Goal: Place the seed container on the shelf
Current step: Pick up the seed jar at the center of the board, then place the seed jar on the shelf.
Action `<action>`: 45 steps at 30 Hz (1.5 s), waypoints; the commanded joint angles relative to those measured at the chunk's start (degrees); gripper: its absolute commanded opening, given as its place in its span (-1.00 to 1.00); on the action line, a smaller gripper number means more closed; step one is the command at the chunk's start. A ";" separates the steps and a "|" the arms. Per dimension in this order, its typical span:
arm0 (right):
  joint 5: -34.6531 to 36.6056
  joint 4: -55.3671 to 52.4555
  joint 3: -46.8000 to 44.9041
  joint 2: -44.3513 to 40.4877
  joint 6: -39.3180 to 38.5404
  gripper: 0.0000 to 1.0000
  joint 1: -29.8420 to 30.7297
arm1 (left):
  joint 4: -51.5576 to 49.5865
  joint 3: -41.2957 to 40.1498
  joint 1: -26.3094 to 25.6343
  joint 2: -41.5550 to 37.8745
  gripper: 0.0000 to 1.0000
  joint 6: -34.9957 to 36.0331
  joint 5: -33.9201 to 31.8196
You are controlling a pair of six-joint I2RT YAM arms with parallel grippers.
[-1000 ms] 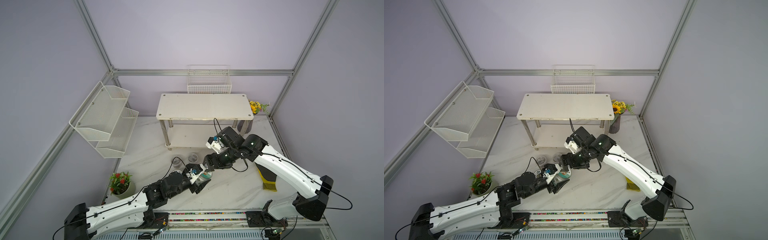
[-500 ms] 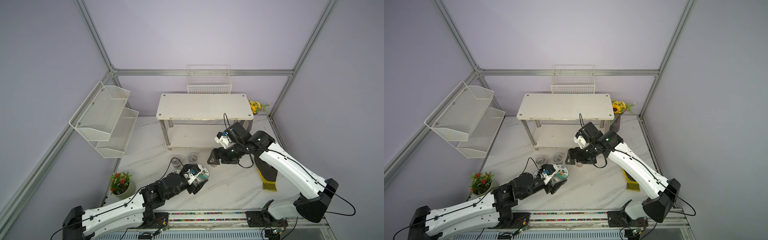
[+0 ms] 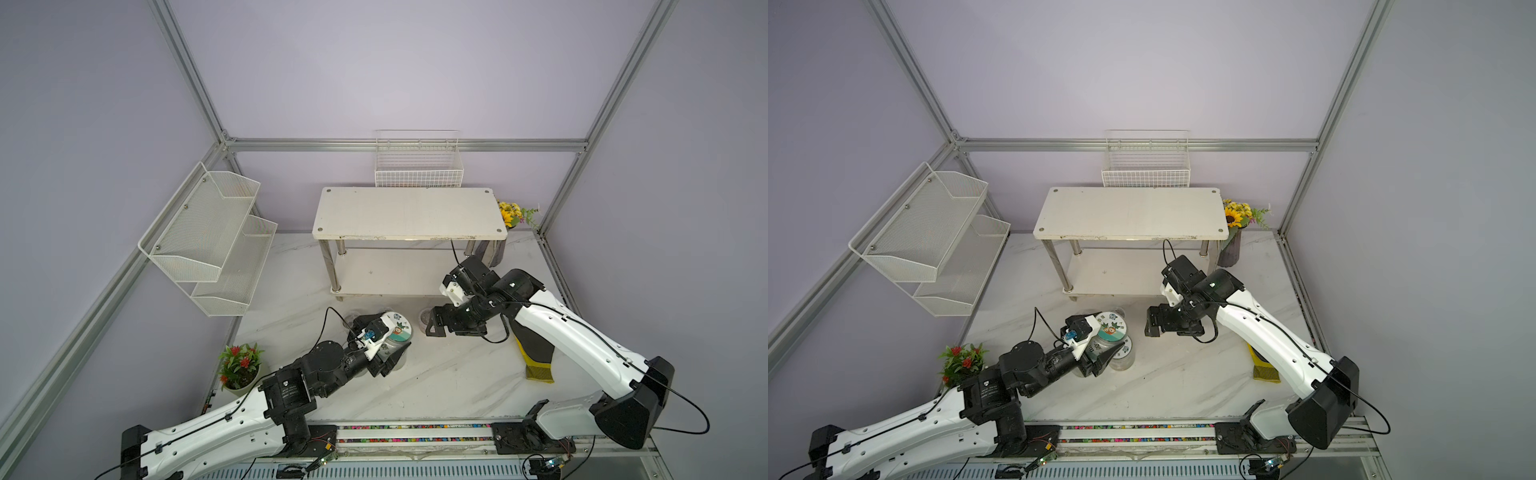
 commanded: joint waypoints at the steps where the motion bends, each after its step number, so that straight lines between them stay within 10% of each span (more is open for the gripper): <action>1: 1.06 2.65 -2.66 -2.29 0.64 0.89 -0.01 | 2.42 3.96 0.38 -0.82 -0.16 2.36 -2.86; 24: 0.68 11.38 -16.41 -7.80 4.13 0.90 0.06 | 5.56 30.02 2.53 11.41 -0.18 14.74 -19.64; 45: -2.34 14.87 -17.84 -6.59 3.05 0.90 0.04 | 12.24 42.45 36.40 28.47 -0.20 -1.43 -0.51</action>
